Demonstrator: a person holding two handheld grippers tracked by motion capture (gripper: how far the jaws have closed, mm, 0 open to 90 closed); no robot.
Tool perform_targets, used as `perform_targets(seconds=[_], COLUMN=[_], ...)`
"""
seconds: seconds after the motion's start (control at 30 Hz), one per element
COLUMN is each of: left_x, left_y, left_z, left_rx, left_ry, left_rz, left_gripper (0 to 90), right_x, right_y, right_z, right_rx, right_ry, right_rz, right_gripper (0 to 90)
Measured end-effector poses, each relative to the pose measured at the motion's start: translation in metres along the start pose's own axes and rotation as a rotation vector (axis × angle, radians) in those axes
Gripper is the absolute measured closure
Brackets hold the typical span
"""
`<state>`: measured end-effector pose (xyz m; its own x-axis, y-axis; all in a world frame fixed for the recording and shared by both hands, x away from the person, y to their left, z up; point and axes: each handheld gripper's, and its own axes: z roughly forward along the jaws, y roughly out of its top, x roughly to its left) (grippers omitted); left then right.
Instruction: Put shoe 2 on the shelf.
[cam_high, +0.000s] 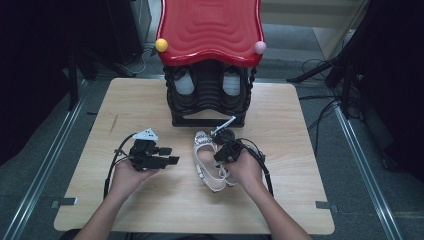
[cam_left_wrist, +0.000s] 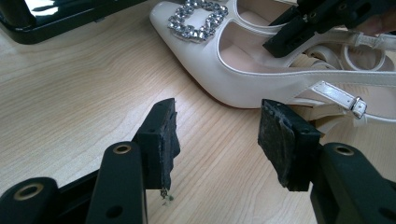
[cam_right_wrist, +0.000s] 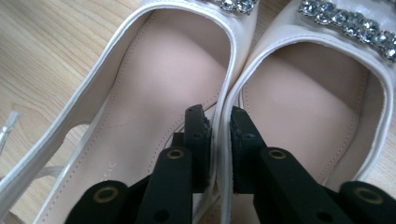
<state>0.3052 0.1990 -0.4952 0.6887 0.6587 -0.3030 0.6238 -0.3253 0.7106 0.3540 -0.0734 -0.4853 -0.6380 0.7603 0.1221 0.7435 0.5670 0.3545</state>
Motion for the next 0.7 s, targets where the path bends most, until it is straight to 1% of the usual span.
perform_targets(seconds=[0.1, 0.27, 0.33, 0.37, 0.4, 0.43, 0.47, 0.5, 0.53, 0.57, 0.6, 0.67, 0.7], left_x=[0.001, 0.004, 0.006, 0.006, 0.008, 0.009, 0.009, 0.011, 0.013, 0.014, 0.015, 0.017, 0.019], left_y=[0.0, 0.0, -0.001, -0.001, -0.001, -0.001, -0.001, -0.001, -0.002, -0.002, -0.002, -0.003, -0.003], left_z=[-0.001, -0.003, -0.004, -0.005, -0.007, -0.008, -0.008, -0.01, -0.011, -0.012, -0.013, -0.015, -0.016], left_rx=[-0.002, -0.011, -0.012, -0.013, -0.011, -0.014, -0.014, -0.014, -0.016, -0.017, -0.02, -0.021, -0.028], left_ry=[0.004, 0.012, 0.019, 0.018, 0.028, 0.028, 0.028, 0.031, 0.033, 0.032, 0.035, 0.034, 0.042], left_rz=[-0.001, -0.011, -0.012, -0.017, -0.015, -0.016, -0.016, -0.026, -0.026, -0.028, -0.033, -0.039, -0.041], left_gripper=[46.9, 46.8, 46.7, 46.7, 46.6, 46.5, 46.4, 46.1, 46.0, 46.0, 45.9, 45.7, 45.7], right_x=[-0.007, -0.013, -0.015, -0.015, -0.015, -0.015, -0.015, -0.014, -0.012, -0.01, -0.009, -0.005, -0.005], right_y=[0.002, 0.002, 0.003, 0.003, 0.004, 0.005, 0.005, 0.006, 0.007, 0.007, 0.008, 0.011, 0.012], right_z=[-0.002, -0.006, -0.009, -0.01, -0.012, -0.014, -0.016, -0.018, -0.021, -0.024, -0.026, -0.032, -0.034], right_rx=[0.009, 0.019, 0.018, 0.023, 0.021, 0.025, 0.022, 0.022, 0.024, 0.024, 0.03, 0.03, 0.03], right_ry=[0.031, 0.042, 0.052, 0.062, 0.07, 0.087, 0.11, 0.124, 0.131, 0.134, 0.139, 0.149, 0.157], right_rz=[0.02, -0.003, -0.023, -0.04, -0.064, -0.105, -0.129, -0.146, -0.177, -0.196, -0.203, -0.253, -0.27], right_gripper=[85.6, 86.5, 86.5, 86.4, 86.3, 86.3, 86.3, 86.4, 86.4, 86.4, 86.4, 86.4, 86.4])
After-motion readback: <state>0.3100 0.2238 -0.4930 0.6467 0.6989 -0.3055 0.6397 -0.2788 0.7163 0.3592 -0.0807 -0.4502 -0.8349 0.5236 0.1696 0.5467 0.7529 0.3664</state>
